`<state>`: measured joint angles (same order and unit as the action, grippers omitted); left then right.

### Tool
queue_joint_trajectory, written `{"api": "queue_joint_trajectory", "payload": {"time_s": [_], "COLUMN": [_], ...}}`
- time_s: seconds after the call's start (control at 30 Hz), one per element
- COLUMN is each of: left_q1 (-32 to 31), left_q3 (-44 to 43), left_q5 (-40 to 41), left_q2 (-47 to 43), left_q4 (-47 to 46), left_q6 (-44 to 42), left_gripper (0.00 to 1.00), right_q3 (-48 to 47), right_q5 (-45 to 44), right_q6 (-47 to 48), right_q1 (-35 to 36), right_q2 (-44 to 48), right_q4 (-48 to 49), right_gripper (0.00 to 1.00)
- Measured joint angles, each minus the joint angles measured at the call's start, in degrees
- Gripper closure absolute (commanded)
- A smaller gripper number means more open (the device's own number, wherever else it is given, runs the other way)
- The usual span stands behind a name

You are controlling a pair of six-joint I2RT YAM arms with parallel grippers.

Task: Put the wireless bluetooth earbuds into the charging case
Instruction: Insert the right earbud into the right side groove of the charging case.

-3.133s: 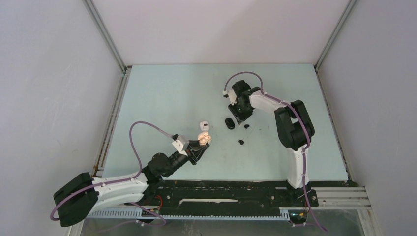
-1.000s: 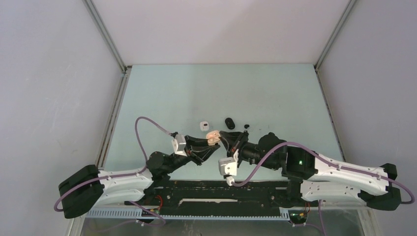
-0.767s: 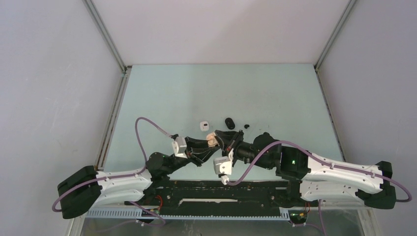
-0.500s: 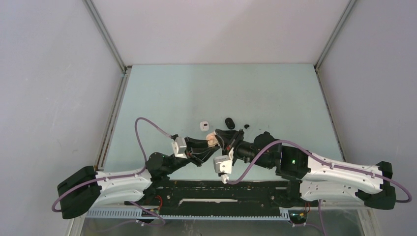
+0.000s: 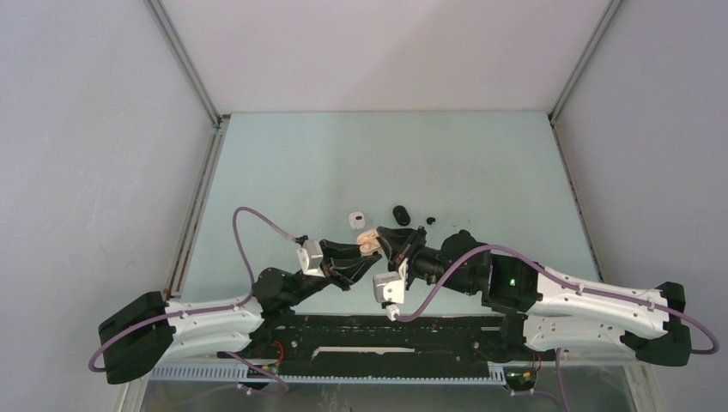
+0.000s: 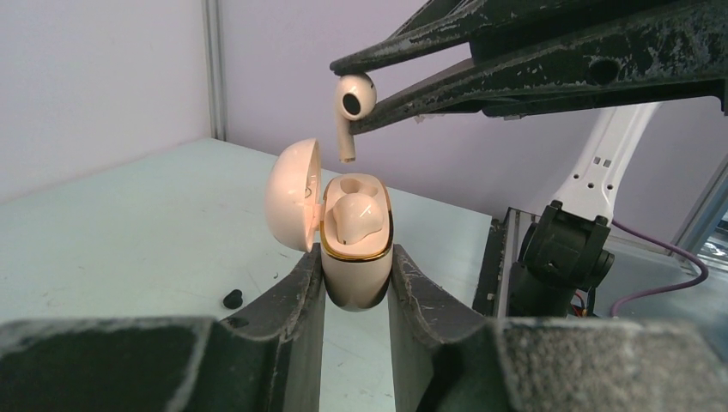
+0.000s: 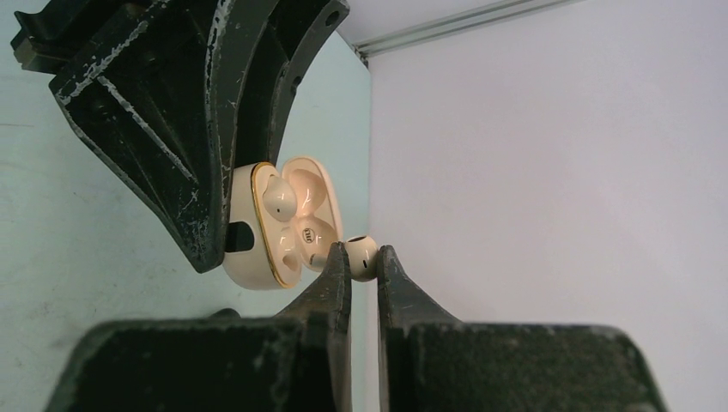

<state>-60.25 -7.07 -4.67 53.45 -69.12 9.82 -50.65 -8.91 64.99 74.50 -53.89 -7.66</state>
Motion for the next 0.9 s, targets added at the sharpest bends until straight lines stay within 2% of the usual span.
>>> {"api": "queue_joint_trajectory", "payload": {"time_s": [0.67,0.9], "left_q1": [0.0,-0.02], "left_q3": [0.0,0.0], "left_q5": [0.9,1.31], "left_q2": [-0.59,-0.59], "left_q4": [0.83,1.46], "left_q6": [-0.9,-0.92], "left_gripper": [1.0,1.0], "right_q3": [0.04,0.04], "right_q5": [0.04,-0.09], "right_q6": [0.61,4.13], "right_q1": [0.0,0.0], "right_q2": [-1.36,-1.66], "right_q4": [-2.03,-3.5], "right_gripper": [1.0,1.0]}}
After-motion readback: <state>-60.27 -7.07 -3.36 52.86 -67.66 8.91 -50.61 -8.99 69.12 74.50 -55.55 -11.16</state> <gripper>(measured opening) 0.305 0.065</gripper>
